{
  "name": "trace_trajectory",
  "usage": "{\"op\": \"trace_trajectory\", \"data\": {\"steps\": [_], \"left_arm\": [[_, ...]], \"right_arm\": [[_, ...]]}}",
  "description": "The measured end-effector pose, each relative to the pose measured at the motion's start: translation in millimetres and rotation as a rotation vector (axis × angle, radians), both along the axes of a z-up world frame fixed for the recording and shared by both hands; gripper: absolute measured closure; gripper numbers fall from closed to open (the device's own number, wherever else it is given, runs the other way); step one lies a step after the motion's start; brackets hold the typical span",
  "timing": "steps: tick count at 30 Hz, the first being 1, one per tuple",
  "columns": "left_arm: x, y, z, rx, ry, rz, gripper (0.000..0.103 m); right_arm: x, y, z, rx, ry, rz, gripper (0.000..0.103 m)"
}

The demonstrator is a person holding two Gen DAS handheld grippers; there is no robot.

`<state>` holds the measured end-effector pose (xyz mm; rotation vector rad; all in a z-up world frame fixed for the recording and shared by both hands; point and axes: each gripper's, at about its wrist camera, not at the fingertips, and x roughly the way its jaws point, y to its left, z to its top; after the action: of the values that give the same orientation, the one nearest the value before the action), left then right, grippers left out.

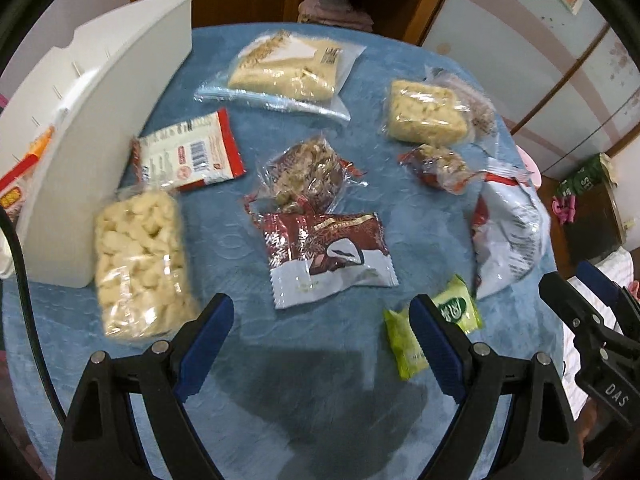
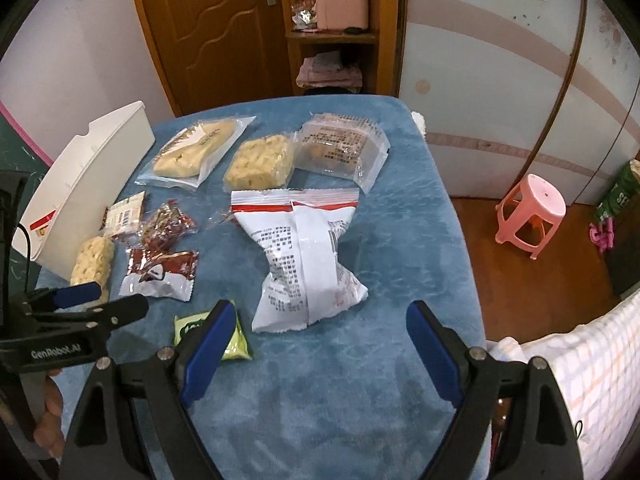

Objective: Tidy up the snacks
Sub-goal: 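Move both grippers back over the remaining snacks on the table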

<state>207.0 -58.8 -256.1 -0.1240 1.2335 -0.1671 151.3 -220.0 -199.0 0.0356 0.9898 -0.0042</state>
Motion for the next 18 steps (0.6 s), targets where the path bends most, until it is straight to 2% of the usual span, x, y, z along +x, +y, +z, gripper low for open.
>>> {"op": "trace_trajectory", "data": {"steps": [10,18], "left_arm": [[23.9,-9.6,-25.6,-0.016,0.04,0.03,0.014],[39.2,-21.2,-32.1,0.022,0.019,0.062,0.014]], "right_arm": [[23.9,10.0,-15.8,-0.047,0.027,0.006,0.015],[34.1,7.8,-33.2,-0.04,0.069,0.001,0.015]]}}
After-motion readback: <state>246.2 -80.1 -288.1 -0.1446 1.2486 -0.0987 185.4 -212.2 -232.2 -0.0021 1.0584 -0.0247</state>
